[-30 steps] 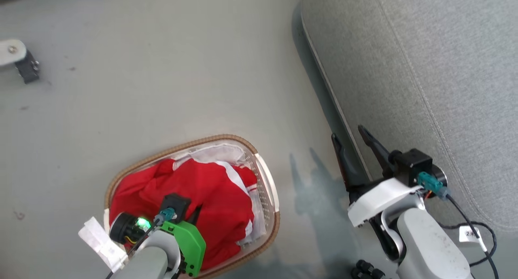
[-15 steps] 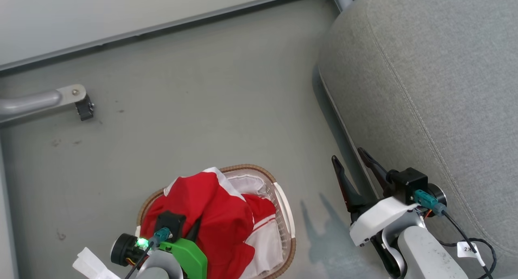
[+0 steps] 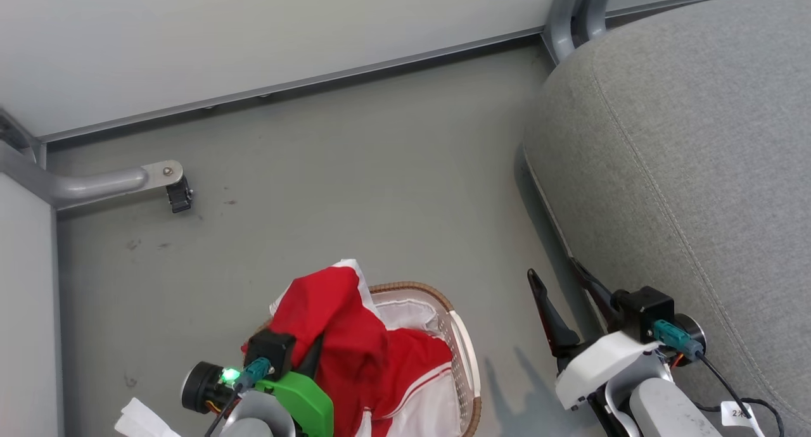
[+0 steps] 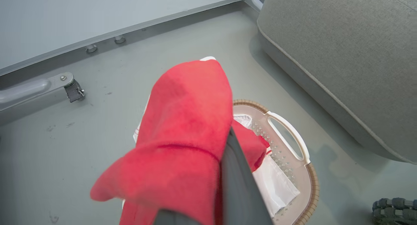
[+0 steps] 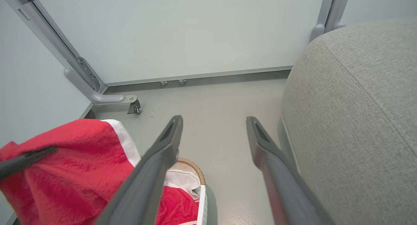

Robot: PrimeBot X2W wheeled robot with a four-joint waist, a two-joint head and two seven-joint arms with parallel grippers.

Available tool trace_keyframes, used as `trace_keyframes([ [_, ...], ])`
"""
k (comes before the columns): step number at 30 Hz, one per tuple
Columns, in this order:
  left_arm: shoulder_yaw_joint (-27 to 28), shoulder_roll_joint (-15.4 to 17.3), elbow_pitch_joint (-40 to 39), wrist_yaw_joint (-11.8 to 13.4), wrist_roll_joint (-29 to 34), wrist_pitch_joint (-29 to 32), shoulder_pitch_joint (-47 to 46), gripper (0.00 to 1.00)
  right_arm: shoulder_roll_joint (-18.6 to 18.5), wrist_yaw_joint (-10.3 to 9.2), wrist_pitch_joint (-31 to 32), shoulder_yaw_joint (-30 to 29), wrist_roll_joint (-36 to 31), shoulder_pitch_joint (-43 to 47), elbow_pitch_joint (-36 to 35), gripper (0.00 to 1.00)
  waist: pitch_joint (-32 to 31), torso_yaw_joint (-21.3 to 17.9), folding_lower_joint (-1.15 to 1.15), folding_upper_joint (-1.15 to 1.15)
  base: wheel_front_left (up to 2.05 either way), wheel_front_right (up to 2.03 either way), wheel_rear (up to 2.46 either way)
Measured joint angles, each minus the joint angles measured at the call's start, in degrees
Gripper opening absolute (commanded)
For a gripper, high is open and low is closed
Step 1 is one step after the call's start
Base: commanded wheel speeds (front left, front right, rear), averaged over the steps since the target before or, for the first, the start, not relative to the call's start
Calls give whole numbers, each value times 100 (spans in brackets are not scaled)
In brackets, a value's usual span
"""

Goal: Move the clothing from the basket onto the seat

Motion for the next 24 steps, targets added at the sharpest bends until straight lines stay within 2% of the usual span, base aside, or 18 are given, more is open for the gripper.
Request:
trace_keyframes([
  [8,337,-147,-767,-26,191,0,61,0,-25,0,0,-15,8,138,15,100,-190,212,0,0,0,0,0],
  [24,323,-298,-2161,-32,140,1,54,0,-45,0,0,62,53,399,53,100,-627,390,0,0,0,0,0],
])
